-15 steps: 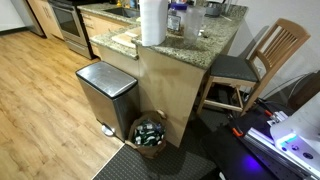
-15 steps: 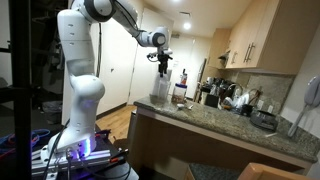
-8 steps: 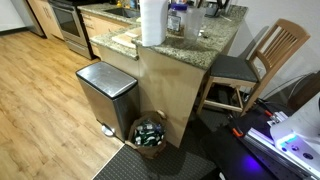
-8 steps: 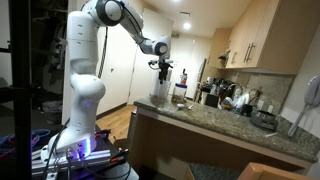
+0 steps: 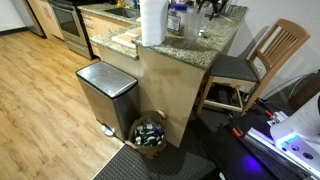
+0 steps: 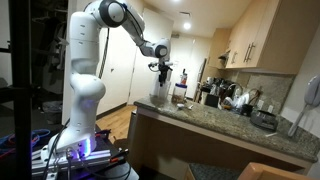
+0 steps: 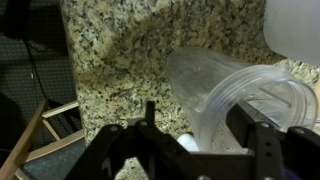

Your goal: Pick up the colourless cup and move it slightly to the right.

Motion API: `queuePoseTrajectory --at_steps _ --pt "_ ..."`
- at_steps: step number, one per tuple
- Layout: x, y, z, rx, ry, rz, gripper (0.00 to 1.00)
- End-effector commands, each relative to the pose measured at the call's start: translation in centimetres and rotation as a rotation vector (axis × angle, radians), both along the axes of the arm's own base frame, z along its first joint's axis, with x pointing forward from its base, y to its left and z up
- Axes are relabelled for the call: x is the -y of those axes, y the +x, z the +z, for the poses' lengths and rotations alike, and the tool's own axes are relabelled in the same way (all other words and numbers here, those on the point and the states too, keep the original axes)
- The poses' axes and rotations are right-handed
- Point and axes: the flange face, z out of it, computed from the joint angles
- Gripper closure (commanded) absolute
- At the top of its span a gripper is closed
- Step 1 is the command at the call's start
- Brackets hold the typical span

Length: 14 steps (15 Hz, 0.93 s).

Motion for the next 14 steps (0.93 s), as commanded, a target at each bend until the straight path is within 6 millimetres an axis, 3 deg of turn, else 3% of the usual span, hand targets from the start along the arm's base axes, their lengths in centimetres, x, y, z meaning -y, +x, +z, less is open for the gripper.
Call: queuePoseTrajectory --at_steps 1,7,11,14 --pt "-0.2 -0.2 -1.1 -0.015 -0.014 0.003 0.58" --pt "-0.3 -0.5 -1.7 -0.012 -0.063 0.002 1.00" --pt "-1.2 -1.2 0.5 -0.022 -0.164 -0.015 1.00" --pt "-3.2 -3.8 5.0 -0.105 -0.214 -0.013 0.99"
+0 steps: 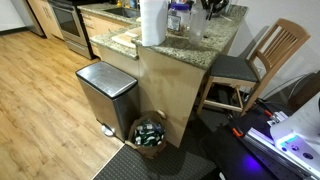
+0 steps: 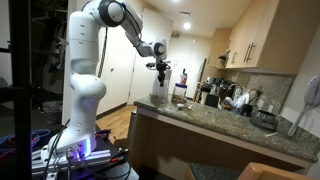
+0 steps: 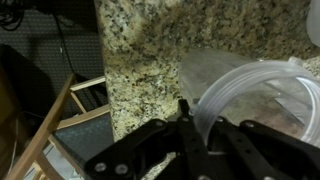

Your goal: Pick up the colourless cup and move it slightly to the right.

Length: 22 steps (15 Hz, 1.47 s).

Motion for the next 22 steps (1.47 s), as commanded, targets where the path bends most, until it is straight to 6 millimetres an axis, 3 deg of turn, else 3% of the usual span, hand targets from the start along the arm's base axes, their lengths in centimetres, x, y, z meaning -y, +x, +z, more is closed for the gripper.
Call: queuePoseTrajectory --at_steps 1,6,7,9,11,16,17,19,20,22 --pt "-2.1 -3.3 6.2 -0.074 -0.061 -0.011 0.99" --pt "-2.5 -8.0 18.7 -0.005 -0.046 -0.107 0.99" --pt "-2.5 -6.7 15.4 -0.031 -0.048 -0.085 0.97" --pt "-2.4 -8.4 18.7 0.005 -0.045 -0.094 0.97" --pt "-1.4 -7.8 19.4 0.023 -0.010 -0.135 0.99" --pt "8.8 -5.1 25.5 0.124 0.085 -0.401 0.99" --pt "11.5 -4.2 25.9 0.141 0.102 -0.455 0.99" --pt "15.1 -2.8 26.0 0.178 0.146 -0.557 0.99" --pt "13.0 -4.9 25.7 0.153 0.103 -0.482 0.97" --pt "15.5 -3.7 25.4 0.157 0.120 -0.538 0.97"
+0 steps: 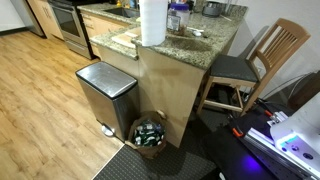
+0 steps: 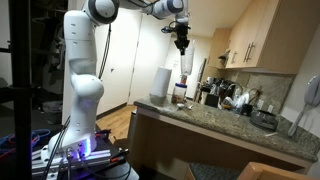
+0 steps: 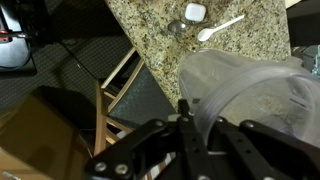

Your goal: Pick up the colourless cup and move it slightly to the right.

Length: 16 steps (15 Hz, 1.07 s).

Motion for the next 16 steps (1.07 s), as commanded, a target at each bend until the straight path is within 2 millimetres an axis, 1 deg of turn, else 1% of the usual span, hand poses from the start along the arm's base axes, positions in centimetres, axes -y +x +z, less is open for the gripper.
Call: queuePoseTrajectory --at_steps 1,2,3,5,7,9,11,12,14,15,16 --pt "0.2 0.5 -0.2 -0.004 0.003 -0.008 0.97" --pt "1.3 1.1 -1.3 -0.014 0.013 -0.057 0.99" --pt "2.4 1.4 -1.9 -0.001 0.024 -0.099 0.99" --pt "5.2 1.8 -3.9 0.022 0.090 -0.182 0.99" --pt "8.5 2.3 -6.7 0.052 0.132 -0.259 0.99" --pt "10.8 2.7 -9.8 0.075 0.190 -0.299 0.99" --pt "11.6 3.5 -12.7 0.094 0.197 -0.291 0.99" --pt "11.7 4.0 -14.4 0.077 0.202 -0.306 0.99" --pt "11.6 4.3 -16.8 0.020 0.182 -0.316 0.99" --pt "11.7 4.3 -15.6 0.022 0.181 -0.307 0.99" --pt "11.7 4.5 -16.6 0.005 0.182 -0.308 0.97"
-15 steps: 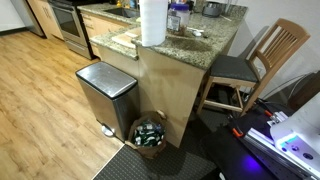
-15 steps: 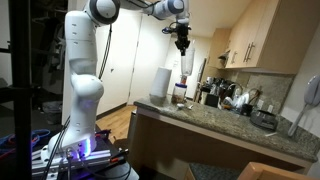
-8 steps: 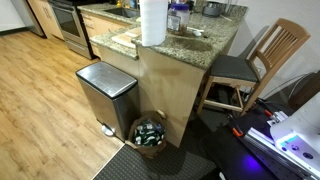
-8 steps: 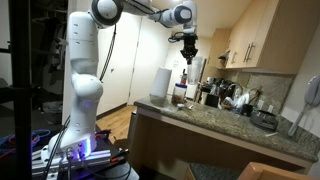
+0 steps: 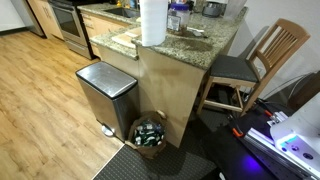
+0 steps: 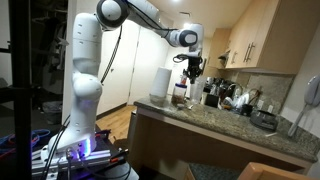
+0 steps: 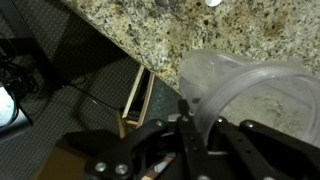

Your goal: Pick up the colourless cup and move it slightly to the right.

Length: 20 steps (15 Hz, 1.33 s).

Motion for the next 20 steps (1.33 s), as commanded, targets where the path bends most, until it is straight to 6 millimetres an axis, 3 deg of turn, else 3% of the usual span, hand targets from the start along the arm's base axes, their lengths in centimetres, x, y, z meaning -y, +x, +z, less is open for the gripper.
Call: queuePoseTrajectory --at_steps 1,4,5,9,11,13,14,17,20 --pt "0.1 0.1 -0.2 -0.005 0.001 0.000 0.97" --pt "0.1 0.4 0.4 -0.027 -0.015 -0.006 0.99" --pt "-0.8 0.3 1.8 -0.029 -0.032 -0.015 0.99" --pt "-3.2 3.6 3.0 -0.054 -0.094 -0.039 0.99" --pt "-4.0 5.9 2.7 -0.057 -0.091 -0.056 0.99" --pt "-3.6 7.8 2.0 -0.058 -0.056 -0.095 0.99" --pt "-4.4 5.6 2.1 -0.049 -0.072 -0.061 0.99" --pt "-4.3 6.6 0.9 -0.066 -0.072 -0.063 0.97" --pt "-2.0 7.0 -1.1 -0.072 -0.061 -0.129 0.99"
